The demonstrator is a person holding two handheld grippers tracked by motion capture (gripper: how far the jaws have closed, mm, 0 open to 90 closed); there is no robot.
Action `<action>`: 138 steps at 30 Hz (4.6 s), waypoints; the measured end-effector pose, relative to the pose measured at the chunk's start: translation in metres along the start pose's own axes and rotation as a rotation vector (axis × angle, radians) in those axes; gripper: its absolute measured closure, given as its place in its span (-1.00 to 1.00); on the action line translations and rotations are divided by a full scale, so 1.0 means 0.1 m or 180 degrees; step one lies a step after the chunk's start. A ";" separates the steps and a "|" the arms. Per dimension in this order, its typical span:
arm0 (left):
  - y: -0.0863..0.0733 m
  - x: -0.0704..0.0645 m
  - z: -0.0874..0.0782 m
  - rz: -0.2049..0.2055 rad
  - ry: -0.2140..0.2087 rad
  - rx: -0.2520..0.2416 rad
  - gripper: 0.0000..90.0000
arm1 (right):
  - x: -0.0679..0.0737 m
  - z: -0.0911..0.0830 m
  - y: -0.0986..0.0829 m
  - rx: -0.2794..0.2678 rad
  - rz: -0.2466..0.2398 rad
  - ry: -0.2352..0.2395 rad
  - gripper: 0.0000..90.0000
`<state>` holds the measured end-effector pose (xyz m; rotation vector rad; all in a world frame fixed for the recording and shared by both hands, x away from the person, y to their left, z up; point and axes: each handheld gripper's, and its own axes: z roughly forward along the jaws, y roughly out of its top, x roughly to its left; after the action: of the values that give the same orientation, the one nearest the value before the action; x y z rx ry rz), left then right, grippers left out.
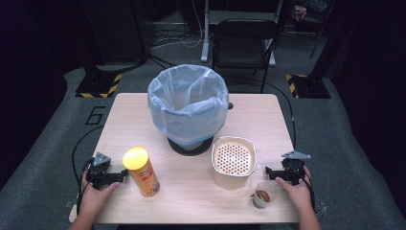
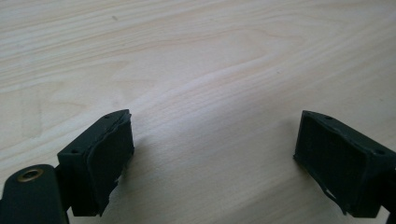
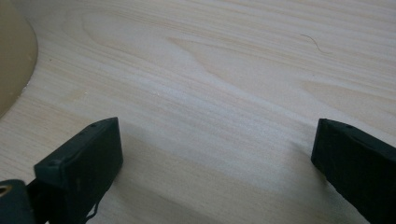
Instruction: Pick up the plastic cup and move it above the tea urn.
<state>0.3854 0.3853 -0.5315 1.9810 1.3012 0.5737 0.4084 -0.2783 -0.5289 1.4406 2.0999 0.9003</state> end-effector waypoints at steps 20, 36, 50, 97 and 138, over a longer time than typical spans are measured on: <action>0.01 -0.02 0.01 -0.0039 0.0060 0.0001 -0.73 | 0.03 -0.08 -0.05 -0.0121 -0.0012 0.0055 -0.53; 0.01 -0.03 0.01 -0.0086 0.0060 -0.0013 -0.73 | 0.03 -0.29 0.04 -0.0249 0.0130 0.0303 -0.06; 0.01 -0.03 0.01 -0.0083 0.0055 0.0008 -0.73 | 0.22 -0.88 0.36 -0.0501 -0.0033 0.0566 -0.05; 0.01 -0.03 0.01 -0.0088 0.0060 -0.0014 -0.73 | 0.87 -0.96 -0.21 -0.0317 -0.1036 0.1442 -0.68; 0.01 -0.03 0.01 -0.0085 0.0060 -0.0014 -0.73 | 0.56 -0.87 -0.10 -0.0336 -0.0818 0.0849 -0.29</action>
<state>0.3857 0.3820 -0.5319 1.9562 1.3348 0.5831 0.3234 -0.2516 -0.4752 1.0139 2.3221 1.1290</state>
